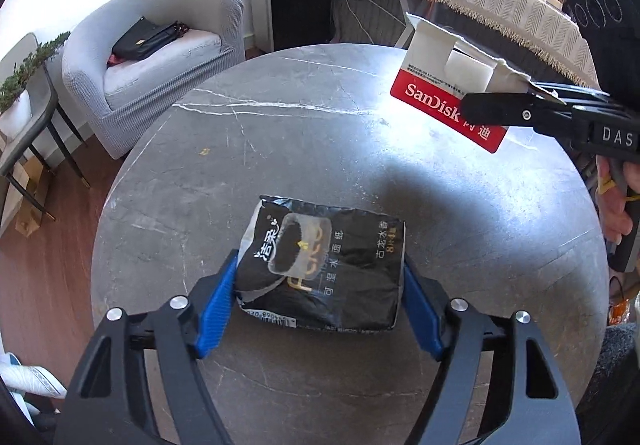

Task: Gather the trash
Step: 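Grasp the black coffee bag with the left tool while the right holds the paper sheet, then drop the black bag into the green bin with the left tool while the right holds the sheet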

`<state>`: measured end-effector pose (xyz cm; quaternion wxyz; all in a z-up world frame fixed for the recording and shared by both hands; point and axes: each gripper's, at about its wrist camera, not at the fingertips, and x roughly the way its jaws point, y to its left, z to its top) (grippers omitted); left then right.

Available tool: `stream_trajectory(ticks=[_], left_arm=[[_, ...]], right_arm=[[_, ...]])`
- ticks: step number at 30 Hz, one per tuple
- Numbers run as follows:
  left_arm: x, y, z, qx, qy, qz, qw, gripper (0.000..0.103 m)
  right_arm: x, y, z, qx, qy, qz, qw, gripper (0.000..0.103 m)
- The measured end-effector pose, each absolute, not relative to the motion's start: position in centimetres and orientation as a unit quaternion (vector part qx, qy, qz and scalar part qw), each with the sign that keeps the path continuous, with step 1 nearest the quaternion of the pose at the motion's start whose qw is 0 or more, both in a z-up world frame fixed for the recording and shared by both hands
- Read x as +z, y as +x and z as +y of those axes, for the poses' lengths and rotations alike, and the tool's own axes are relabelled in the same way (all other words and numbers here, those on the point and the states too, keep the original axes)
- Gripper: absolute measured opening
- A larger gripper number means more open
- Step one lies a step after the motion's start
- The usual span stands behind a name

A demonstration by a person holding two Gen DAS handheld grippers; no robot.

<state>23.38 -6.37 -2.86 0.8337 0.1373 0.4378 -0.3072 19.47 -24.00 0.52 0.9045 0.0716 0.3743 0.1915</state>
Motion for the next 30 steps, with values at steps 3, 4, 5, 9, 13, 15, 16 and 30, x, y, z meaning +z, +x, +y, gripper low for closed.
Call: stream_trajectory(ticks=[3,4,5,9,13,15,16,30], left_arm=[[-2.6,22.5,-6.2,-0.305,0.130,0.435,0.837,0.076],[-2.6,22.2,-6.0,-0.303,0.126,0.435,0.838,0.076],[-2.5,21.8,-6.1,-0.301,0.122,0.436,0.839,0.076],[-2.3,20.6,-5.3,-0.280,0.104,0.439,0.847,0.076],[-1.7,18.6,-4.3,-0.253,0.082,0.438,0.859,0.076],[-1.3,17.7,-3.6,-0.243,0.070,0.436,0.864,0.076],[-1.1,17.0,-3.2,-0.238,0.063,0.433,0.867,0.076],[0.9,9.6,4.1,-0.153,0.001,0.413,0.898,0.076]], right_arm=[[0.8,18.9,-23.7,0.193,0.069,0.373,0.905,0.024],[0.9,18.6,-23.6,0.193,0.068,0.372,0.905,0.024],[1.0,18.3,-23.5,0.194,0.067,0.372,0.905,0.024],[1.4,17.3,-23.3,0.194,0.067,0.369,0.907,0.024],[1.1,15.7,-22.3,0.200,0.064,0.370,0.905,0.024],[1.0,15.1,-21.7,0.203,0.061,0.370,0.904,0.024],[1.0,14.7,-21.3,0.206,0.059,0.371,0.904,0.024],[1.1,12.3,-13.5,0.263,-0.002,0.376,0.889,0.024]])
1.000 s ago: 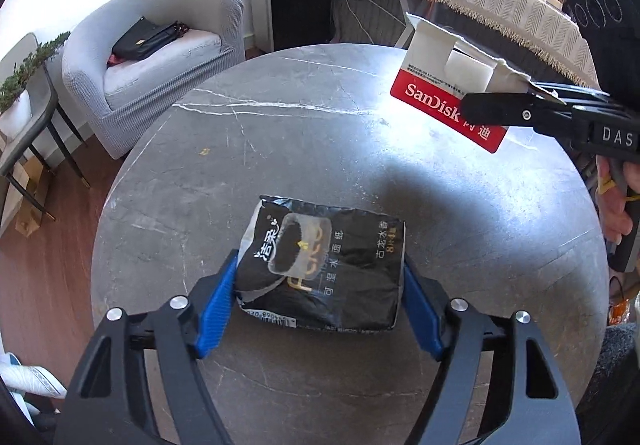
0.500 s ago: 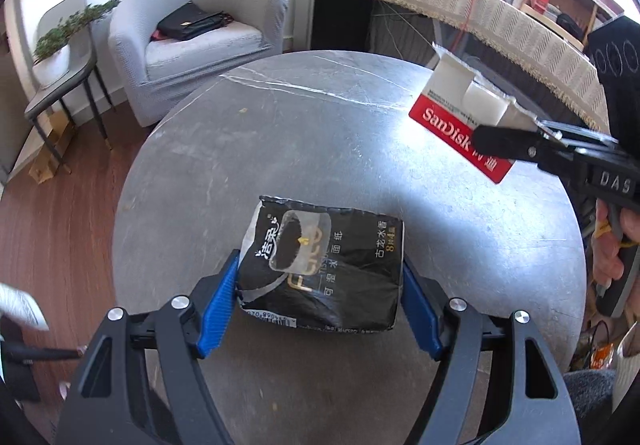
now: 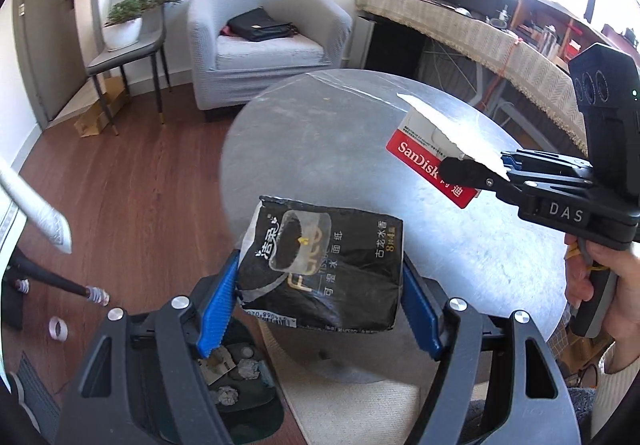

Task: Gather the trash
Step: 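Drop the black bag into the green bin with the left tool while the right holds the sheet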

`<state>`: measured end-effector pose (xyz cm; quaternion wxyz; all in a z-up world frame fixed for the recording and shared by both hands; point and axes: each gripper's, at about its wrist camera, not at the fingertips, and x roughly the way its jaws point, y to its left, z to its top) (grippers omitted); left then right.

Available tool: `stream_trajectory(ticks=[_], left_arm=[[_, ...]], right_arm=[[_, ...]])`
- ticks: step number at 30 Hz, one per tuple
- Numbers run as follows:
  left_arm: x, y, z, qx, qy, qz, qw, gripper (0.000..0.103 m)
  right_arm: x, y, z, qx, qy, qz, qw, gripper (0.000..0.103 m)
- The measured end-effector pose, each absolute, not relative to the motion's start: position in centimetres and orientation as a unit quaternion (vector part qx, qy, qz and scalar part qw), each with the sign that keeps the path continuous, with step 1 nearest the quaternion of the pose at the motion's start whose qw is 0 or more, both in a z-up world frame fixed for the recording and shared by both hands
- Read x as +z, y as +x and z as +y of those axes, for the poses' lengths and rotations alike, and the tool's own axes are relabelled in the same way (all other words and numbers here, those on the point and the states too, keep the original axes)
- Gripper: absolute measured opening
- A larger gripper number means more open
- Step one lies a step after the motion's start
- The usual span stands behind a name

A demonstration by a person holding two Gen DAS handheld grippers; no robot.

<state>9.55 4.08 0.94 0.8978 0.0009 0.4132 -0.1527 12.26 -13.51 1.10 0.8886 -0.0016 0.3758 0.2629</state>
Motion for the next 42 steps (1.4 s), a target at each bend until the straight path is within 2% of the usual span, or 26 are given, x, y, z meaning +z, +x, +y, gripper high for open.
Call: stream_trajectory(ticks=[8,21,27,42], left_arm=[[-0.1,7.2,9.2,-0.108,-0.022,0.421,0.900,0.076],[-5.4,4.7,17.6,-0.042,-0.038,0.467,0.882,0.076],[-9.2,4.2,21.1,-0.009,-0.041,0.511,0.858,0.076],[-15.7,3.4,22.3,-0.025,-0.038,0.587,0.808,0.077]], right_arm=[[1.6,12.0,-8.9,0.295,-0.015,0.369,0.881,0.024],[0.6,11.0,-0.8,0.348,-0.061,0.373,0.858,0.024],[-0.4,11.0,2.2,0.365,-0.069,0.381,0.847,0.024],[-3.6,11.1,8.4,0.389,-0.094,0.411,0.819,0.024]])
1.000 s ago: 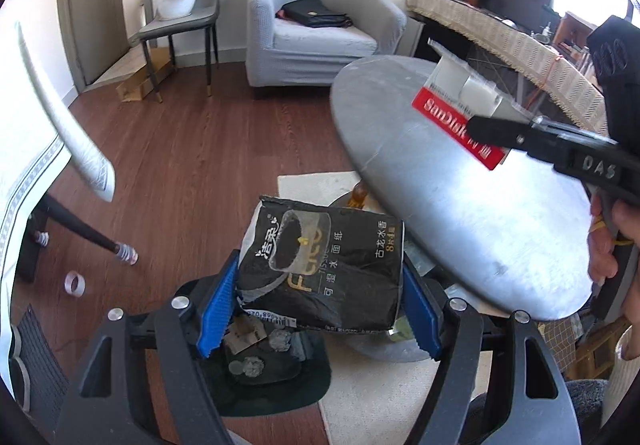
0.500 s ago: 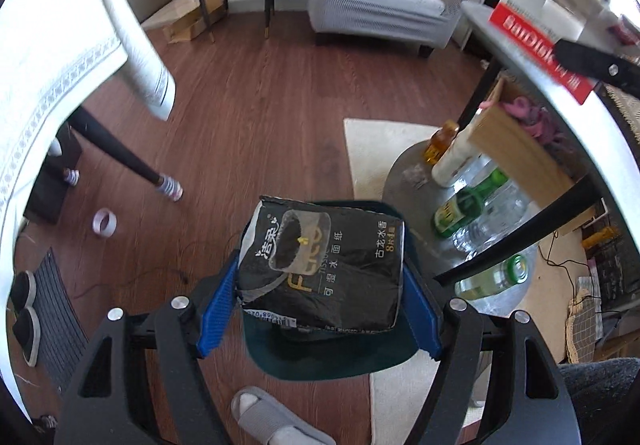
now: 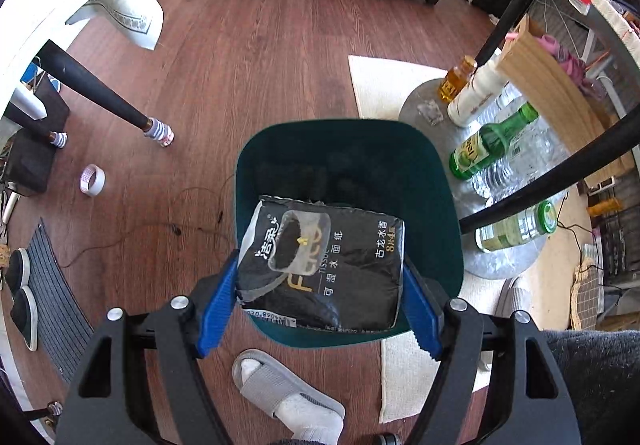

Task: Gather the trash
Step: 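Drop the black bag into the green bin with the left tool while the right holds the sheet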

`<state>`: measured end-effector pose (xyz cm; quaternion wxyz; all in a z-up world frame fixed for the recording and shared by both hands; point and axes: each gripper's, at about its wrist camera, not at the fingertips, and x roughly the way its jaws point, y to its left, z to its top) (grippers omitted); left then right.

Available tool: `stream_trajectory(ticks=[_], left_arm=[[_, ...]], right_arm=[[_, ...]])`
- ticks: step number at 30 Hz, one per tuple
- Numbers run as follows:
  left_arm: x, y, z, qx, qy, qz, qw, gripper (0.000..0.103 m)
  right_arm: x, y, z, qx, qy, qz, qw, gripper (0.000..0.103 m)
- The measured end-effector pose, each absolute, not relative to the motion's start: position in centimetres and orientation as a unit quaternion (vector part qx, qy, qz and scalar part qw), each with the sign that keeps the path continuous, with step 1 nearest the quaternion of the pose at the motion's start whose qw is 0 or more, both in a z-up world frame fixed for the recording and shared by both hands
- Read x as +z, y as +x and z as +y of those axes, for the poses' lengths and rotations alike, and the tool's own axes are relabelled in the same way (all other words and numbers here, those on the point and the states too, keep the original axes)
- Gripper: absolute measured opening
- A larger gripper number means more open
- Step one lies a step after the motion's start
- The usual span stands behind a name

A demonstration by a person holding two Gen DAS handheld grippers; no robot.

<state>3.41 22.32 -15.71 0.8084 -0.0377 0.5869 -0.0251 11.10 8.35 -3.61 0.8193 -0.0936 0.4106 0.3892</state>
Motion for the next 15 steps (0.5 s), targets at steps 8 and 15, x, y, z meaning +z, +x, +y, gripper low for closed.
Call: stream_trajectory(ticks=[8,15], left_arm=[[-16.3,3.0,23.1,-0.024,-0.038,0.595,0.803,0.083],[-14.6,2.7,24.1,-0.012,-0.045,0.572,0.819,0.082]], right_arm=[[-6.1,11.5,10.7,0.384,-0.112,0.442,0.803,0.024],[-8.0,11.6,12.5,0.381,-0.126,0.460,0.792,0.024]])
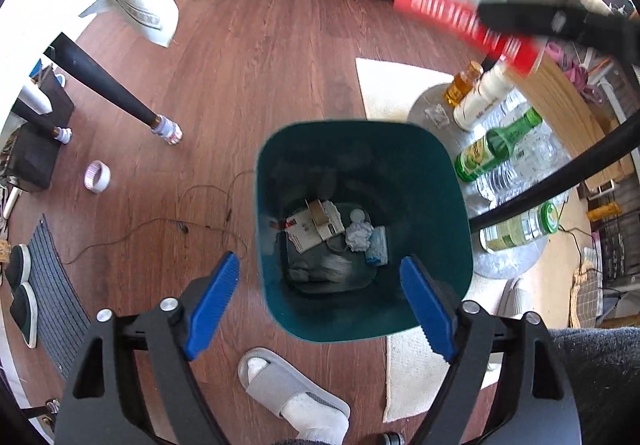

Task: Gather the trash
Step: 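Drop the black bag into the green bin with the left tool while the right holds the sheet, then lower the white paper sheet into the green bin and open the right tool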

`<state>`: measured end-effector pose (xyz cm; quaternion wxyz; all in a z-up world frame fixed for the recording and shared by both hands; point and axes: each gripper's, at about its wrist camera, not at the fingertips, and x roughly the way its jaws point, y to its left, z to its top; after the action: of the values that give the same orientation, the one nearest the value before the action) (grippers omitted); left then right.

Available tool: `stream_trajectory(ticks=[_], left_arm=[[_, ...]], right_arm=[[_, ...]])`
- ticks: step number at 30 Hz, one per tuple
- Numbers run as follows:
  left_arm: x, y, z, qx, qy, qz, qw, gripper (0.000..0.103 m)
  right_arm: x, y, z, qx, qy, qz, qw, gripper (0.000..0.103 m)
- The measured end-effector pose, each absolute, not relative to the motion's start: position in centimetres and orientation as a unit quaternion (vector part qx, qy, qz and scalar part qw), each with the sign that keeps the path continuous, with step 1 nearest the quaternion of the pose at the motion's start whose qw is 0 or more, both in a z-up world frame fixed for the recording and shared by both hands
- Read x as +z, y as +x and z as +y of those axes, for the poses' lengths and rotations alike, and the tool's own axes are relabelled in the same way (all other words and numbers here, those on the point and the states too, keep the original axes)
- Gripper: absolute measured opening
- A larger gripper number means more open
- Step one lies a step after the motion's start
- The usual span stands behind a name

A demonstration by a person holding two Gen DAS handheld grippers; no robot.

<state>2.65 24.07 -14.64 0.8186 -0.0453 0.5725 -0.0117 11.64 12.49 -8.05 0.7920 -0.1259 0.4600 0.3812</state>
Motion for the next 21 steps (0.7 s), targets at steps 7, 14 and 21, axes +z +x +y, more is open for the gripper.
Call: stream_trajectory(ticks=[7,14,21], left_arm=[[-10.9,2.2,25.3,-0.009,-0.073,0.526,0.847,0.071],[-7.8,1.9,26.3,0.000,-0.098,0.490,0.866,0.060],[-5.7,1.9,26.7,-0.003,-0.127,0.465,0.876,0.048]], right_arm=[[-11.1,11.6,14.0,0.371,-0.150,0.489,0.775,0.024],[-14.9,11.4,15.3,0.364,-0.179,0.529,0.745,0.024],[-18.5,10.5,16.6,0.361,-0.213,0.567,0.709,0.024]])
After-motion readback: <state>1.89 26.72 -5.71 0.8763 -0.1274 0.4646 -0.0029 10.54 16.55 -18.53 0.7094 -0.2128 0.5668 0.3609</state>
